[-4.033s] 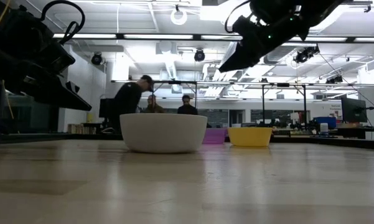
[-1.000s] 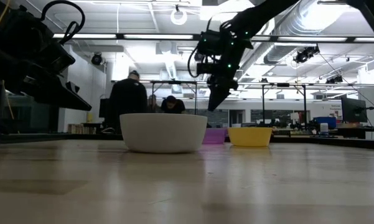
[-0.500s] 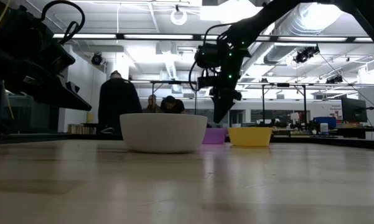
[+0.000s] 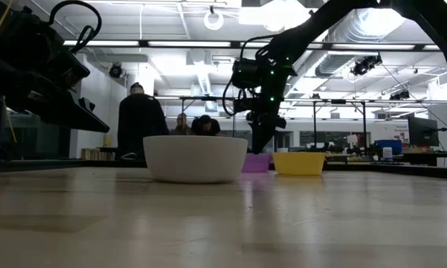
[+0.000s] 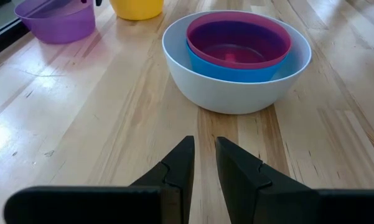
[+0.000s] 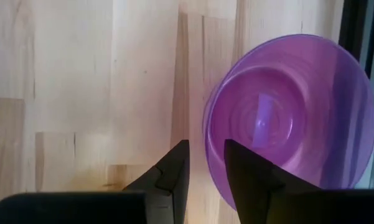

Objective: Nest bowls inside each other
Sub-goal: Stack the purple bowl on the pink bowl

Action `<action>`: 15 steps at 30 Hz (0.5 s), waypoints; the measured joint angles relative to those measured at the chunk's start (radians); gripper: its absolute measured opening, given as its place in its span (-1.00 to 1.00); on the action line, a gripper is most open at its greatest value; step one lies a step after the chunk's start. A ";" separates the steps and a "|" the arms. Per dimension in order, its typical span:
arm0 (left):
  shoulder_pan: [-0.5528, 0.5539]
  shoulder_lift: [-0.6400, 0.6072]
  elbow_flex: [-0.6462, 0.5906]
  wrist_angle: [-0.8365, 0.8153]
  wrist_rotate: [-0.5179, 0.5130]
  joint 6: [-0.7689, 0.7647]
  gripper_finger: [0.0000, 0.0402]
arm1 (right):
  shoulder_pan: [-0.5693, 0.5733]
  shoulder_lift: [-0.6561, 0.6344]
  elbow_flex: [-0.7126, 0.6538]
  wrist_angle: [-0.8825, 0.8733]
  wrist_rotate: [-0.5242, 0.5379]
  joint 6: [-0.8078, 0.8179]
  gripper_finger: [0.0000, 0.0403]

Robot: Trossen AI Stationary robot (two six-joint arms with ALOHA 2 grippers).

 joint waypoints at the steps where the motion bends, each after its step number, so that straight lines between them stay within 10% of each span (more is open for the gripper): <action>1: 0.000 0.000 0.000 0.000 0.000 0.000 -0.66 | -0.002 0.000 0.000 0.001 -0.001 0.000 -0.53; 15: 0.000 0.000 0.000 0.000 0.000 0.000 -0.66 | -0.018 0.022 0.000 0.003 -0.023 -0.001 -0.53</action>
